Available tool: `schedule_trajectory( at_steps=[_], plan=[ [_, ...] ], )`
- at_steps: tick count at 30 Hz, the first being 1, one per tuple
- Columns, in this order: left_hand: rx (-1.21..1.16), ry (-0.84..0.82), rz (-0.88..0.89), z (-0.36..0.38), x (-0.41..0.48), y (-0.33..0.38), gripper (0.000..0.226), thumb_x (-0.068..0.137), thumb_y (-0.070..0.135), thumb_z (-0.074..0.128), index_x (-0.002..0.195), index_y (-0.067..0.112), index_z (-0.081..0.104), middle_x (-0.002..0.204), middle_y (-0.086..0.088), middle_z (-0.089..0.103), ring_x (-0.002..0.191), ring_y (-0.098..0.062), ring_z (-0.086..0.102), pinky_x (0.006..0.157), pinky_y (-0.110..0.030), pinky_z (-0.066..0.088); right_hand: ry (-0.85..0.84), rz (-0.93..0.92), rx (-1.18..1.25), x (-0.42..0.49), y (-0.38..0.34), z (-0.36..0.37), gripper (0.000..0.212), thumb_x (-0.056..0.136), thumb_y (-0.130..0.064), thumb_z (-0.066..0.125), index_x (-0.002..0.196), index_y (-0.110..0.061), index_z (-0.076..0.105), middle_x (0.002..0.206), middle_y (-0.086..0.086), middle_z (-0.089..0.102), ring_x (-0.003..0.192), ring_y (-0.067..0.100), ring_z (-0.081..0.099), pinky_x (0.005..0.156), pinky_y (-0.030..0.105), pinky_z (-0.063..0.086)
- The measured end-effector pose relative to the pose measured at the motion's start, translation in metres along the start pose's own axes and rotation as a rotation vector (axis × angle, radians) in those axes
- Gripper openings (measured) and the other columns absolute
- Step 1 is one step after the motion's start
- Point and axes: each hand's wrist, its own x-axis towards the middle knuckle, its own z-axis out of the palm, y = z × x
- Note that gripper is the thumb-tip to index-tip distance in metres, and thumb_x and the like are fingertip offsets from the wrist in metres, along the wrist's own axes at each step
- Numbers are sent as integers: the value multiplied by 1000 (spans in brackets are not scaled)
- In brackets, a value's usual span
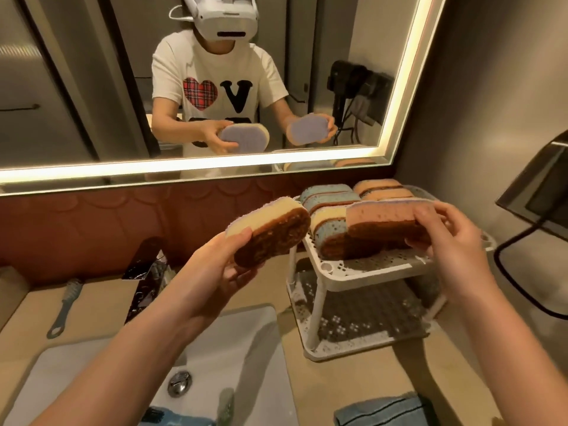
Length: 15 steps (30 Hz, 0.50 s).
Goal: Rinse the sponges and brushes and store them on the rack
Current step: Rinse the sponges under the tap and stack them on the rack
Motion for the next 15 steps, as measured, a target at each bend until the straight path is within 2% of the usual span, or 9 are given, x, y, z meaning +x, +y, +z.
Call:
schedule_trajectory(
  at_steps=[2, 5, 9, 11, 15],
  plan=[
    [20, -53, 8, 5, -1, 0, 42, 75, 32, 61, 113, 16, 60, 112, -15, 65, 101, -24, 64, 86, -30, 51, 54, 24, -18, 10, 9, -10, 15, 91, -35, 53, 100, -27, 60, 99, -4, 63, 98, 13, 61, 68, 21, 53],
    [57, -94, 16, 11, -1, -1, 47, 70, 35, 63, 111, 13, 62, 103, -13, 68, 87, -17, 68, 71, -24, 55, 110, 15, -104, 21, 17, -24, 18, 92, -35, 50, 104, -25, 59, 104, 2, 62, 97, 14, 59, 70, 22, 48],
    [73, -98, 19, 20, 0, -1, 43, 73, 33, 63, 110, 13, 64, 107, -12, 68, 96, -21, 66, 57, -17, 53, 172, -25, -204, 31, 20, -38, 20, 93, -31, 47, 105, -20, 59, 99, 1, 58, 88, 6, 54, 62, 16, 41],
    [75, -97, 13, 24, -1, -1, 42, 73, 33, 62, 110, 12, 64, 106, -12, 67, 95, -20, 65, 53, -16, 51, 160, -5, -238, 34, 23, -43, 21, 94, -32, 46, 105, -19, 59, 98, 1, 58, 85, 4, 54, 61, 16, 41],
    [61, -97, 7, 29, -1, -2, 41, 72, 32, 62, 107, 10, 65, 96, -9, 68, 86, -17, 66, 49, -16, 49, 99, 65, -314, 38, 29, -47, 23, 95, -32, 44, 106, -19, 59, 97, 1, 59, 91, 14, 56, 63, 21, 43]
  ],
)
